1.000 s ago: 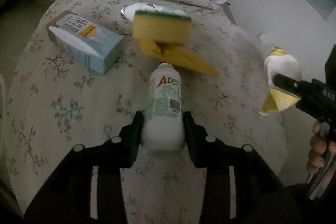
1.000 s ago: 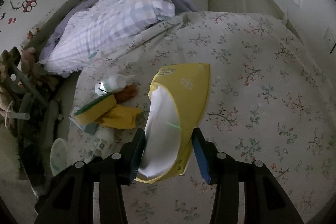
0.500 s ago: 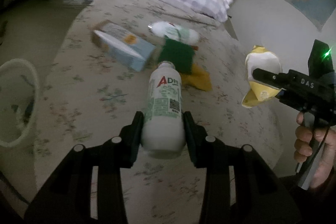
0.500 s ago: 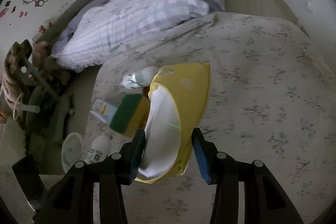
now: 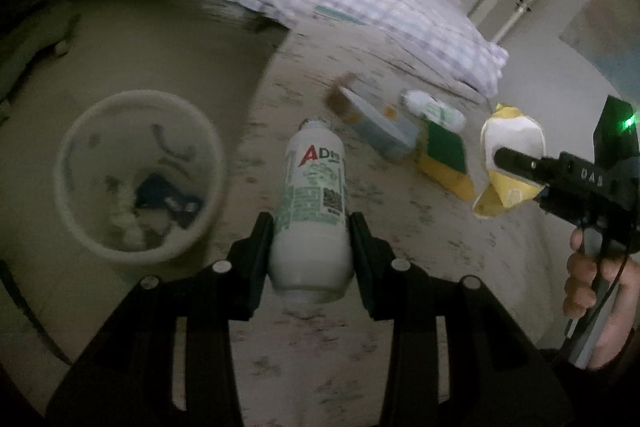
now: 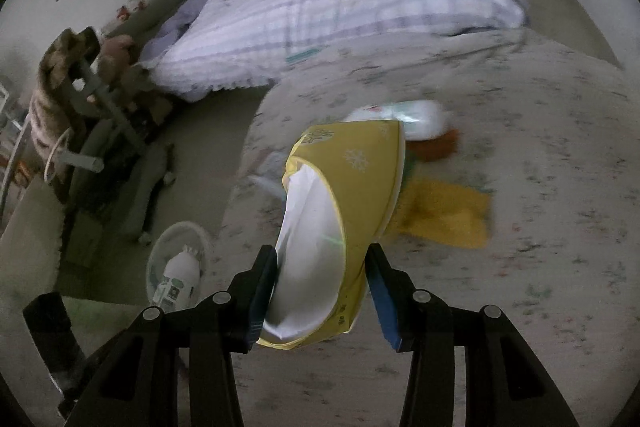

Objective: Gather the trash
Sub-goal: 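Carry both tools over the wastebasket and open them to drop bowl and bottle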

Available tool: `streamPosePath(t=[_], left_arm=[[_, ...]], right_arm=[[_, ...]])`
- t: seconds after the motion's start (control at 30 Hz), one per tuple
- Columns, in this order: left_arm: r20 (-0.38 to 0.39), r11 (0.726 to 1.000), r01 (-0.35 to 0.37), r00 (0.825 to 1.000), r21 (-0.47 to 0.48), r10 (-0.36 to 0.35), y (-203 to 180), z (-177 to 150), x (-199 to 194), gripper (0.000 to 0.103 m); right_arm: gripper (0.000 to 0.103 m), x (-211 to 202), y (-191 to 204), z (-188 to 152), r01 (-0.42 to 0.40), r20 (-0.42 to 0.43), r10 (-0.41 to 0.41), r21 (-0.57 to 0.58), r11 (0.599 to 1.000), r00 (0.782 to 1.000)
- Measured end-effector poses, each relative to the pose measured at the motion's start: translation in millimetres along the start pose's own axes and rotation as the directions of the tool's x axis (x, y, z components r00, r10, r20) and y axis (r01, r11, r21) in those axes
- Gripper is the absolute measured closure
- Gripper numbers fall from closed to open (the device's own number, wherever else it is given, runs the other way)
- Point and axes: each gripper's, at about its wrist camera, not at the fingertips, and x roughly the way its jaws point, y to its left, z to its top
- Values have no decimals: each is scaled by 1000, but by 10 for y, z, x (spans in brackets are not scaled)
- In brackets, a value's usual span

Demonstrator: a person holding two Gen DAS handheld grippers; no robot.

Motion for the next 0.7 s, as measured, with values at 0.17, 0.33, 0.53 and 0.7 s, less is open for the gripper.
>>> streamPosePath(t=[0.17, 0.33, 0.53, 0.7], left_arm=[[29, 997, -45, 998, -59, 47, 383, 31, -145, 63], [49, 989, -96, 994, -116, 102, 701, 52, -249, 63], [59, 976, -158, 984, -149, 168, 973, 85, -282, 50], [51, 950, -255, 962, -181, 268, 1063, 91, -356, 17]], right_arm=[[56, 263, 390, -109, -42, -39, 40, -31, 999, 998], [56, 558, 765, -211, -76, -82, 72, -56, 996, 994], [56, 800, 1057, -313, -119, -98, 110, -90, 989, 989], [56, 953, 1194, -320, -165, -109, 155, -92, 982, 982]])
